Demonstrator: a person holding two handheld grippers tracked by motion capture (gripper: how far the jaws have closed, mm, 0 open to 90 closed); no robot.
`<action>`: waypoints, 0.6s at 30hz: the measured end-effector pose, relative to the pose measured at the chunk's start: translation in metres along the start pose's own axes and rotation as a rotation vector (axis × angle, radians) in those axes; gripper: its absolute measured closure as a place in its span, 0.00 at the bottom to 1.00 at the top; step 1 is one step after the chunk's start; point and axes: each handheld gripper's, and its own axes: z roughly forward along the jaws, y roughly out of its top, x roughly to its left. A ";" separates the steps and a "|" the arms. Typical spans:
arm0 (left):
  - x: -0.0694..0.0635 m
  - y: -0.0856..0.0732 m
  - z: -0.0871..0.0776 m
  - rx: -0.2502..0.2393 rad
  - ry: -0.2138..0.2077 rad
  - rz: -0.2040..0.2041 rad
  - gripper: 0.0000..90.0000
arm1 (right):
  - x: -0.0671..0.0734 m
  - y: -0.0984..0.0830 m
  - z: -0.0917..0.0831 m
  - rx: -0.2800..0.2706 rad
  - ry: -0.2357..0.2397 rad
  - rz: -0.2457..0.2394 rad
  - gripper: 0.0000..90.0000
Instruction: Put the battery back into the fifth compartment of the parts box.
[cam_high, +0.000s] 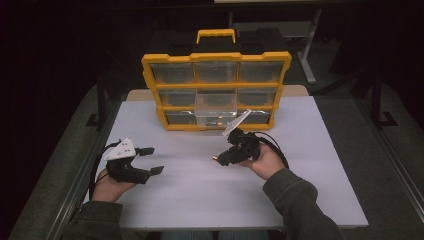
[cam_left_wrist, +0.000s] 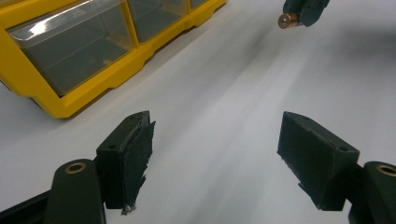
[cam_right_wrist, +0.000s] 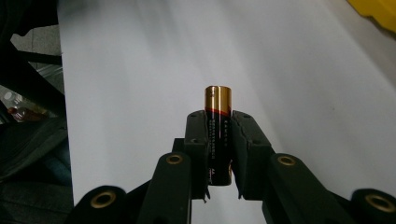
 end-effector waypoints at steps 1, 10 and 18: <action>0.000 0.000 0.000 0.000 0.001 0.001 0.29 | 0.000 0.001 -0.002 -0.002 0.004 -0.004 0.84; 0.000 -0.001 0.001 0.002 -0.001 -0.002 0.29 | 0.000 0.012 -0.017 -0.008 -0.003 -0.031 0.84; 0.000 -0.001 0.001 0.002 0.000 -0.004 0.29 | -0.002 0.023 -0.031 -0.027 -0.009 -0.040 0.84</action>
